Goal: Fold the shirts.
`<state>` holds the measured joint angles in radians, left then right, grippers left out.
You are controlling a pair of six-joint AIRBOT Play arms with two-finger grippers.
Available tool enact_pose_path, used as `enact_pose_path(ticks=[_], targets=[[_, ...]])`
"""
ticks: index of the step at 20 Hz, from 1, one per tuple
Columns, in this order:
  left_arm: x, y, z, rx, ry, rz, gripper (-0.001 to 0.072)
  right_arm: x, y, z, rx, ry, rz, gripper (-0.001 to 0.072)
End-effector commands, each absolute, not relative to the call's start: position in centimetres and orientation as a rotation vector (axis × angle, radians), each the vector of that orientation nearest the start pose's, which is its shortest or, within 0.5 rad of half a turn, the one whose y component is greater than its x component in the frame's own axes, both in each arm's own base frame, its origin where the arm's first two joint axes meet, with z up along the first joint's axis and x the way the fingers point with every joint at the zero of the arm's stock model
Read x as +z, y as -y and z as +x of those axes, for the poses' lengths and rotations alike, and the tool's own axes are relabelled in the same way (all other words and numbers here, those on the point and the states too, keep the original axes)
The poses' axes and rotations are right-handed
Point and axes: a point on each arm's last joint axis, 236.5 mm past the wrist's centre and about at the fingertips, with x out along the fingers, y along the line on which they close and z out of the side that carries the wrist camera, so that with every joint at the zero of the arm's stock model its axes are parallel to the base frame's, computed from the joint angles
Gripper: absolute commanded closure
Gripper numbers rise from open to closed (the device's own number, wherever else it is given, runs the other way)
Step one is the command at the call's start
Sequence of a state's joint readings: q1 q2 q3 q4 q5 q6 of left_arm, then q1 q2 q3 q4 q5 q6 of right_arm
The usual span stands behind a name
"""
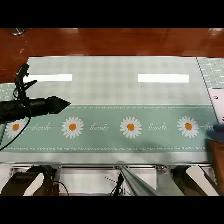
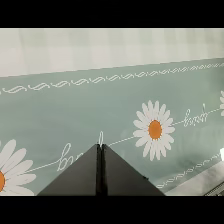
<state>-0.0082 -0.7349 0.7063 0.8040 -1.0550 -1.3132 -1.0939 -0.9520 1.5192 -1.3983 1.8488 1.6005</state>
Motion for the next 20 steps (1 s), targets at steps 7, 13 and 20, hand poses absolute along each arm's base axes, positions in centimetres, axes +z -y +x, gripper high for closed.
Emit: enact_pose_path(ticks=[7,13,20], targets=[[8.4,14.5,28.5,-0.521,-0.955,-0.466,0.0681,14.4,18.0,0.5,-1.382,-1.196,0.861,0.0074],[9.0,13.7,30.4,-0.486,-0.875,-0.457,0.0681,14.0,19.8,11.0,-0.969,-1.022,0.844,0.0574],[23.1,16.0,37.3,-0.609,-0.584,-0.429,0.0682,24.4,4.8,38.5,-0.016,-0.608,0.57,0.0691]])
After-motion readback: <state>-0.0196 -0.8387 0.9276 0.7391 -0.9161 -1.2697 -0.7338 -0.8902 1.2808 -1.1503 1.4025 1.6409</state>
